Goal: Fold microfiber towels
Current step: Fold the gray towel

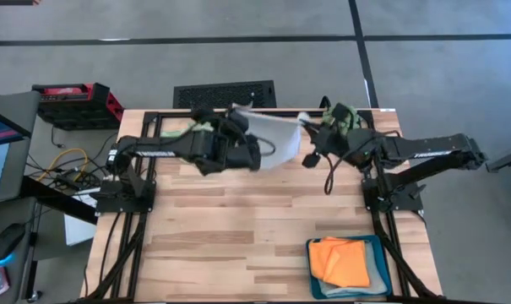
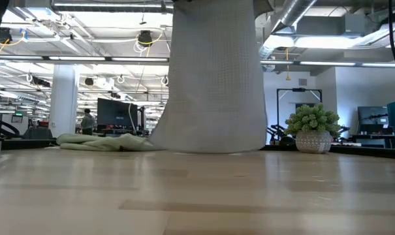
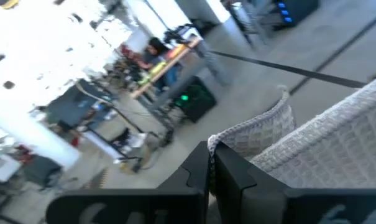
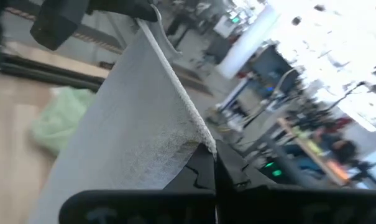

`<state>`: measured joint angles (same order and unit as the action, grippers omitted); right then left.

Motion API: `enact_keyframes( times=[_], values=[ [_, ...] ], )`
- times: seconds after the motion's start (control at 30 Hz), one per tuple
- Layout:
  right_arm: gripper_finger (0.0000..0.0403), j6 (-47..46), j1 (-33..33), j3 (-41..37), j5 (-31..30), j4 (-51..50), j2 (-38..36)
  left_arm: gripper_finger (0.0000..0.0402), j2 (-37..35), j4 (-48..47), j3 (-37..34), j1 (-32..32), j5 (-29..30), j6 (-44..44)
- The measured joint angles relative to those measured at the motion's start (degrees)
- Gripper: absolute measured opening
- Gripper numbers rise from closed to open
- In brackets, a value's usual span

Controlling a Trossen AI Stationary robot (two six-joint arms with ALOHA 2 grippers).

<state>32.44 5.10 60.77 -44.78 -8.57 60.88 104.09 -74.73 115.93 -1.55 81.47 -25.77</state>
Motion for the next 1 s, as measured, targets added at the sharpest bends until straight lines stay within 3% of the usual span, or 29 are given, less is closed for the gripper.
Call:
enact_keyframes(
  times=[0.13, 0.27, 0.43, 0.57, 1.0],
  values=[
    [0.0006, 3.0, -2.0, 0.0, -0.8, 1.7, 0.3, 0.0000, 0.0, 6.4, 2.5, 1.3, -1.2, 10.9],
    [0.0006, -0.8, -1.2, 0.0, -1.2, -2.9, 0.4, 0.0000, -0.1, 4.4, 2.6, 0.1, -6.7, 13.1],
    [0.0006, -11.3, 3.0, 0.0, 0.1, -14.2, 0.9, 0.0000, 0.1, -7.3, 1.6, -2.1, -17.2, -1.1],
    [0.0007, -19.5, 6.2, 0.0, 4.5, -20.1, 3.2, 0.0000, 0.3, -13.9, -1.7, -4.0, -21.6, -11.9],
    [0.0007, -35.7, 17.6, 0.1, 7.1, -28.0, 15.1, 0.0000, 0.2, -11.8, -17.5, -14.7, -32.3, -28.3]
  ],
)
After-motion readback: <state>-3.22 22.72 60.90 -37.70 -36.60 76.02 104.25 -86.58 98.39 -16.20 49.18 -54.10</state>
